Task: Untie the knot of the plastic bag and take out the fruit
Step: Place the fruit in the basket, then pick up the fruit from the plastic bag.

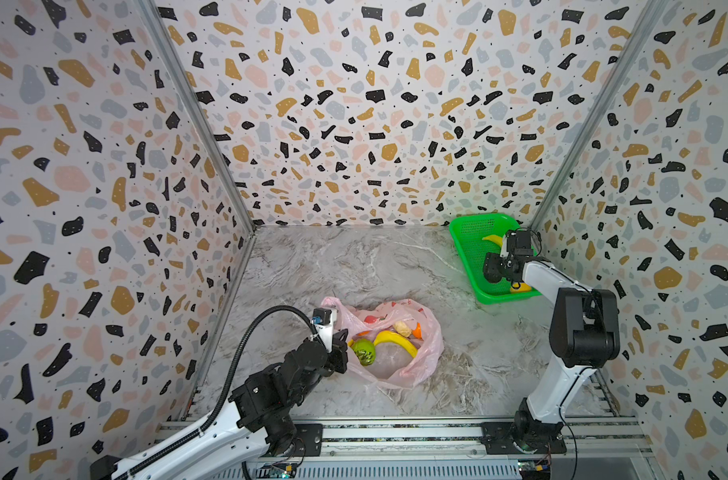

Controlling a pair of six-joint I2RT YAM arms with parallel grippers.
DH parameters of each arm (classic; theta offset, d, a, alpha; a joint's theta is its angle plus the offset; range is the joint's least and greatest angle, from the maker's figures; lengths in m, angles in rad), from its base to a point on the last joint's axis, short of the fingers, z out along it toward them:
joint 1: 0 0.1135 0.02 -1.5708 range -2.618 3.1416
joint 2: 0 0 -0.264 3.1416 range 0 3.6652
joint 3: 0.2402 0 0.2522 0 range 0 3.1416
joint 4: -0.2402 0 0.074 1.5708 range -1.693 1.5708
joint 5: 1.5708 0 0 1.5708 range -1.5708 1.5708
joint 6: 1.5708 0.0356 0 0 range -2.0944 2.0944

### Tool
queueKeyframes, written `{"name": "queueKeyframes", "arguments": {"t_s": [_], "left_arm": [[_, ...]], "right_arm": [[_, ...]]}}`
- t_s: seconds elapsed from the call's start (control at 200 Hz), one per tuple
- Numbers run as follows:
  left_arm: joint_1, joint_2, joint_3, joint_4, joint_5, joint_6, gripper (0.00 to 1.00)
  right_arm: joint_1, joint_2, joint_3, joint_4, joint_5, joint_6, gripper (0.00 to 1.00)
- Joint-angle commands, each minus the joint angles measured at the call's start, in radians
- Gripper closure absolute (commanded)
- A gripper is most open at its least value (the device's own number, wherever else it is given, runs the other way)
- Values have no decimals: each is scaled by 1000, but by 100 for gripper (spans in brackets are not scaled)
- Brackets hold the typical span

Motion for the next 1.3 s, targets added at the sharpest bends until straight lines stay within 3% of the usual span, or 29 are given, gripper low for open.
{"name": "queueKeyframes", "arguments": {"t_s": [0.0,0.21,0.541,0.861,1.176,1.296], "left_arm": [[-12,5,29,-16,-23,-11,100],[-19,38,35,-17,-38,-17,100],[-19,8,30,17,-93,15,100],[-20,-7,30,90,-104,95,100],[-23,41,16,45,-90,25,100],[-24,74,28,8,-99,4,100]], "right_arm": [[9,-46,53,-8,5,-13,13],[83,-192,101,-160,-147,-28,13],[396,-433,142,-439,-515,-111,13],[673,-486,144,-548,-582,-84,15],[839,-487,10,-505,-605,-55,18],[916,-463,-42,-471,-526,-41,19]]}}
